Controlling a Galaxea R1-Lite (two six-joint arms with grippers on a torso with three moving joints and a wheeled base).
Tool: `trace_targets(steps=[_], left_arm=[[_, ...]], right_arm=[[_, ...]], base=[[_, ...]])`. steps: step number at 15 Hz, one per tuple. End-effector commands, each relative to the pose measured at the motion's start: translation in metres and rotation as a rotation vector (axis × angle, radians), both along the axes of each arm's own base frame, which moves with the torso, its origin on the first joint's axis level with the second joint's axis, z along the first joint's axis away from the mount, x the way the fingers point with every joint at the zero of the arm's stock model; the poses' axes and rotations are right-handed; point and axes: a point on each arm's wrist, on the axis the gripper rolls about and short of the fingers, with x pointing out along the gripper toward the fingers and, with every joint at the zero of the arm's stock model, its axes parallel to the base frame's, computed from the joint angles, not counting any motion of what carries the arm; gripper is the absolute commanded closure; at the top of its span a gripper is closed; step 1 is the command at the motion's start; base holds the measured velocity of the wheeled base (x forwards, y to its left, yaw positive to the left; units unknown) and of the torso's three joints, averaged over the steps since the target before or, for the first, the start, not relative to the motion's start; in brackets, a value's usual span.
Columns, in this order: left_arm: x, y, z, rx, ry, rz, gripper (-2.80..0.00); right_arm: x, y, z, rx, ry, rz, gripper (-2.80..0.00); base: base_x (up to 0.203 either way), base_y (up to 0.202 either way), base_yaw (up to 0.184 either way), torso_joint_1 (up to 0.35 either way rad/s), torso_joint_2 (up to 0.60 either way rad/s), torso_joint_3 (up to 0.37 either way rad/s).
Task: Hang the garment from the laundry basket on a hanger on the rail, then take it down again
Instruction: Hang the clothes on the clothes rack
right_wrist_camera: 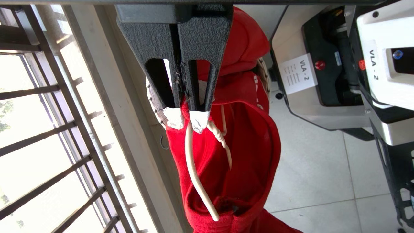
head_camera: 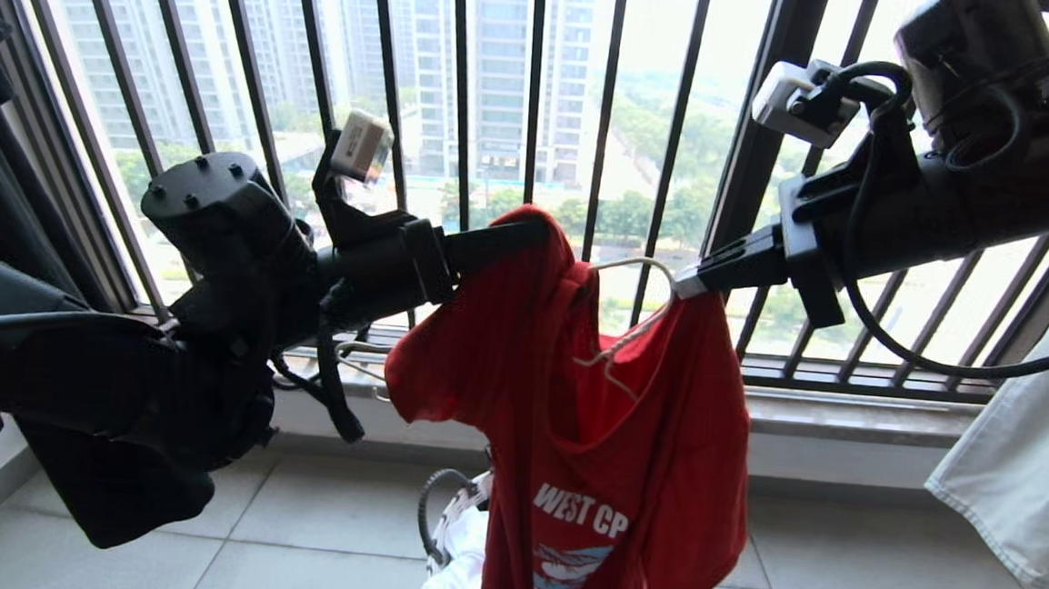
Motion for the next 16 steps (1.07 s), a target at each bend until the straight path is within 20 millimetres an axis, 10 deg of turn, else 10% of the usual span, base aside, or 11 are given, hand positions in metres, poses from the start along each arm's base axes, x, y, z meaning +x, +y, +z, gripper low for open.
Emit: trace_targets(steps=[1,16], left_arm=[[0.023,-0.003,-0.018,0.018,0.036,0.014,0.00],[0.060,-0.009,-0.060,0.215,0.160,0.074,0.00]], right_arm=[[0.019,0.001,-0.018,-0.019,0.047,-0.013,0.00],[0.065,-0.006,-0.058,-0.028,0.097,-0.069,0.00]], base=[[0.000,0.000,0.000,0.000,0.00,0.000],[0.000,0.000,0.000,0.000,0.00,0.000]])
